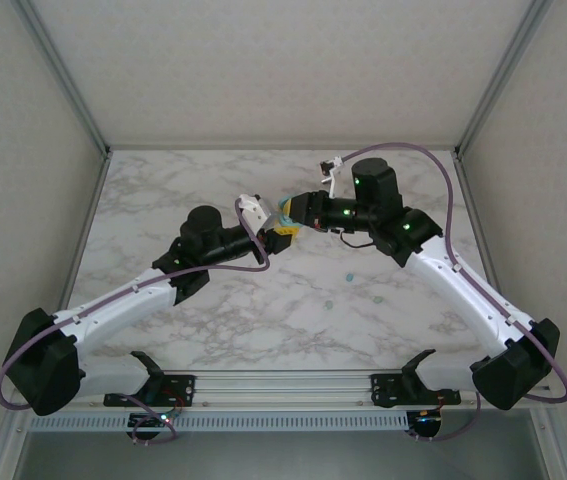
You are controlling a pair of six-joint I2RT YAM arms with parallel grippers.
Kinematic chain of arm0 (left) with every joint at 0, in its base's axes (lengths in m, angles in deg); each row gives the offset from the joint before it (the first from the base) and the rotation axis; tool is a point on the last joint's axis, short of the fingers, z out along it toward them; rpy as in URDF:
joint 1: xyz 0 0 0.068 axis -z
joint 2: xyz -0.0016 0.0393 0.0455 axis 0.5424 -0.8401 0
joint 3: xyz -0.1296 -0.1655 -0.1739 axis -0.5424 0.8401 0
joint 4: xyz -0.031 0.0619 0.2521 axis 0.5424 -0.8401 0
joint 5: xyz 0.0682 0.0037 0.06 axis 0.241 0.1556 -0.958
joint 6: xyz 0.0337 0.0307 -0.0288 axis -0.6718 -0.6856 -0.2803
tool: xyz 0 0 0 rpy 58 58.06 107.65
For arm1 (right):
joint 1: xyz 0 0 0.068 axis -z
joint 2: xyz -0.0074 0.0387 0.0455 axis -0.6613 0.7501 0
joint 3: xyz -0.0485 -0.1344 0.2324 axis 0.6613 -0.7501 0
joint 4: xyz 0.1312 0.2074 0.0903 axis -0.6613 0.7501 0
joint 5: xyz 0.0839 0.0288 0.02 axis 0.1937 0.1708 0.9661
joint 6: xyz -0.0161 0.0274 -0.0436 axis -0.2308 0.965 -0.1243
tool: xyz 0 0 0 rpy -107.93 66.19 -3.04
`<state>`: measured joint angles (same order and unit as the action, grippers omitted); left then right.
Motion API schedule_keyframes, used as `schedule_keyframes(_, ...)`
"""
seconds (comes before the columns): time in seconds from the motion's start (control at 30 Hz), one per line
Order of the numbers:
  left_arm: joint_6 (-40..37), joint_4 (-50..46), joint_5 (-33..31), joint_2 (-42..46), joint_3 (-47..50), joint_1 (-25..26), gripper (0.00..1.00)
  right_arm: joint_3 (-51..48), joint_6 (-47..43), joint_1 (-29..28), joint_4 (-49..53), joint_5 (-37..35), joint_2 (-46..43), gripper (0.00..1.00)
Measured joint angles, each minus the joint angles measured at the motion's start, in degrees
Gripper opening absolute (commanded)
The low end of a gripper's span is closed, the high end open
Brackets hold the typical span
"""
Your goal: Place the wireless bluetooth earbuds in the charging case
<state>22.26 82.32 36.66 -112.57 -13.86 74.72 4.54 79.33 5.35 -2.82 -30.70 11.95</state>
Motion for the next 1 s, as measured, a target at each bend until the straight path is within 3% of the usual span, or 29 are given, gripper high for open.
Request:
schedule_keyframes(0.67, 0.0, 0.2, -0.61, 0.0, 0.0, 0.0, 0.22, 2.08, -1.36, -0.26, 4.57, -3.98, 0.0, 0.29)
schedule_keyframes(1.0, -0.02, 1.53, -1.27, 0.0, 0.0, 0.0, 0.22, 2.86, -3.1, -0.26, 6.34, -3.56, -1.77, 0.38)
